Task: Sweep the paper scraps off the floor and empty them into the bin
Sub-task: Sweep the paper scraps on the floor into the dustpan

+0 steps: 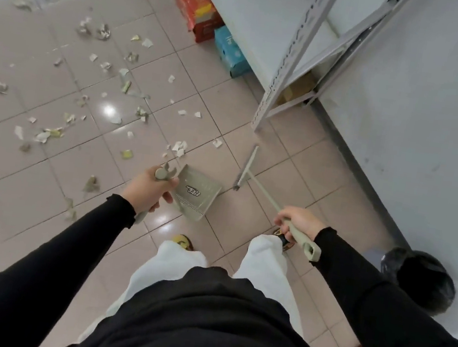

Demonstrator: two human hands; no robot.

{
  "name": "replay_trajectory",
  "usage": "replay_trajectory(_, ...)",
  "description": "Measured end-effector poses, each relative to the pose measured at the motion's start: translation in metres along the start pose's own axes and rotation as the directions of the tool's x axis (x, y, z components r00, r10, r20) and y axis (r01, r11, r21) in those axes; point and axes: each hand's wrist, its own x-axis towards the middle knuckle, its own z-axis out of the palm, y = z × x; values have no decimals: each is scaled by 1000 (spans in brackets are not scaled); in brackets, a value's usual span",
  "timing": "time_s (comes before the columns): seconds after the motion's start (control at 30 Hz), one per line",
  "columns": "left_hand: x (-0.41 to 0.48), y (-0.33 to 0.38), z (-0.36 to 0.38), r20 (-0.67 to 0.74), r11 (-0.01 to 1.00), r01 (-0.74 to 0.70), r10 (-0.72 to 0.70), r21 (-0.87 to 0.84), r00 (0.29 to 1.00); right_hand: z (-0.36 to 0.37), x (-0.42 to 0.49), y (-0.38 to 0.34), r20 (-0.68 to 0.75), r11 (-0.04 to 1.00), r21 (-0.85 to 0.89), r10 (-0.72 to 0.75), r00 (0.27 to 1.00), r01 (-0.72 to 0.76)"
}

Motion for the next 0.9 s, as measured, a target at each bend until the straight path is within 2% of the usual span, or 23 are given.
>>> replay_trajectory(0.13,-2,-28,-35,-75,997,45,-50,-58,996,50,-2,-7,-10,962,-254,-105,994,99)
replay_trajectory(0.27,6,-39,-52,-119,994,57,-68,-94,991,76,11,-24,2,961,-251,-123,992,120)
replay_trajectory(0.4,22,-34,-52,-146,992,72,-86,-99,986,82,41,-53,-45,894,-431,-154,987,120)
replay_trajectory(0.47,33,-29,-49,-154,992,86,-99,-88,983,86,56,-65,-57,834,-539,-178,982,120)
replay_trajectory(0.53,44,-24,-45,-155,992,97,-108,-75,982,90,67,-74,-48,728,-675,-204,978,118)
replay_trajectory(0.63,55,-15,-42,-152,990,116,-127,-79,980,94,69,-74,17,514,-848,-212,977,126)
replay_trajectory(0.7,59,-12,-40,-155,989,121,-133,-87,979,92,54,-68,88,443,-883,-169,982,155)
replay_trajectory(0.73,60,-11,-39,-160,988,122,-135,-91,978,89,42,-65,121,450,-877,-139,983,171)
replay_trajectory(0.87,56,-15,-34,-166,989,107,-123,-103,978,56,-4,-59,132,723,-683,-12,991,100)
replay_trajectory(0.9,54,-18,-33,-173,988,103,-122,-113,977,49,-15,-56,137,750,-655,5,991,87)
